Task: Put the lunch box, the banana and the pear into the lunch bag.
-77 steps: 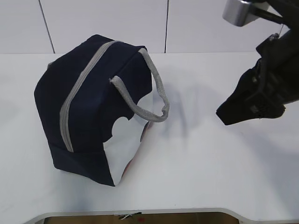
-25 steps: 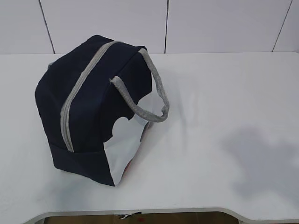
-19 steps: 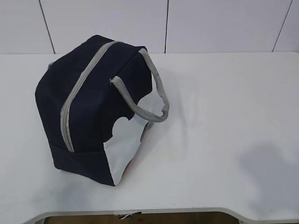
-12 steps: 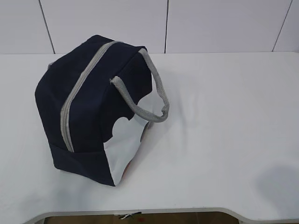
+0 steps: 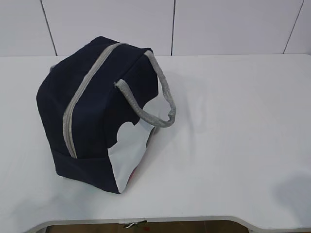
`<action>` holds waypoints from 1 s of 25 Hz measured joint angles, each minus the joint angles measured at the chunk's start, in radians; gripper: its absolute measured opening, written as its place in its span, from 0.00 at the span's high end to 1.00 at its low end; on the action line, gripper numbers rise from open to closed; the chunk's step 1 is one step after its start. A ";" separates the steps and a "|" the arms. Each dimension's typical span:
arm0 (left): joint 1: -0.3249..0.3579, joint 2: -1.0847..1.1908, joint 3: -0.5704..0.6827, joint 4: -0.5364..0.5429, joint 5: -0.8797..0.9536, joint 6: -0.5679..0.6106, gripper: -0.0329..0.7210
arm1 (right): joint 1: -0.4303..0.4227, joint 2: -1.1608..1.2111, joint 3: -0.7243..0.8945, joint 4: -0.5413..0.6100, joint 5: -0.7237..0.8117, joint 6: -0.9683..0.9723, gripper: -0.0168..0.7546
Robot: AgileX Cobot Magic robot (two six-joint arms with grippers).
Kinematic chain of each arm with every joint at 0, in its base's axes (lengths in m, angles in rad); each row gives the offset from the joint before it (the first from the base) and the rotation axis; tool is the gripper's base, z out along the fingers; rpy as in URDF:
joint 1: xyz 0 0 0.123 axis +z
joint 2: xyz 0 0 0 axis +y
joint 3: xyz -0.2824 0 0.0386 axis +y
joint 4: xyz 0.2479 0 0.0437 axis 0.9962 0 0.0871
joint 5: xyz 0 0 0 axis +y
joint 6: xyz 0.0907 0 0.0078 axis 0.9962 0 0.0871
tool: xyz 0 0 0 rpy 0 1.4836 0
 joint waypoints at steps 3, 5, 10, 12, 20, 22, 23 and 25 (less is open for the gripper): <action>0.000 0.000 0.006 0.019 -0.019 0.000 0.61 | 0.000 0.000 0.013 0.000 0.014 0.006 0.59; 0.000 0.000 0.019 0.027 -0.047 0.000 0.61 | 0.000 0.000 0.021 -0.002 0.018 0.008 0.59; 0.000 0.000 0.041 0.036 -0.088 0.000 0.62 | 0.000 0.000 0.025 0.018 0.025 0.009 0.59; 0.000 0.000 0.041 0.041 -0.090 0.000 0.62 | 0.000 0.000 0.025 0.022 0.025 0.009 0.59; 0.020 0.000 0.041 0.044 -0.092 -0.002 0.63 | 0.000 0.000 0.025 0.022 0.025 0.009 0.59; 0.070 0.000 0.041 0.044 -0.092 -0.002 0.63 | -0.007 0.000 0.025 0.022 0.025 0.009 0.59; 0.108 0.000 0.041 0.044 -0.092 -0.002 0.63 | -0.018 0.000 0.025 0.024 0.025 0.009 0.59; 0.186 0.000 0.041 0.044 -0.092 -0.002 0.63 | -0.062 0.000 0.025 0.024 0.025 0.009 0.59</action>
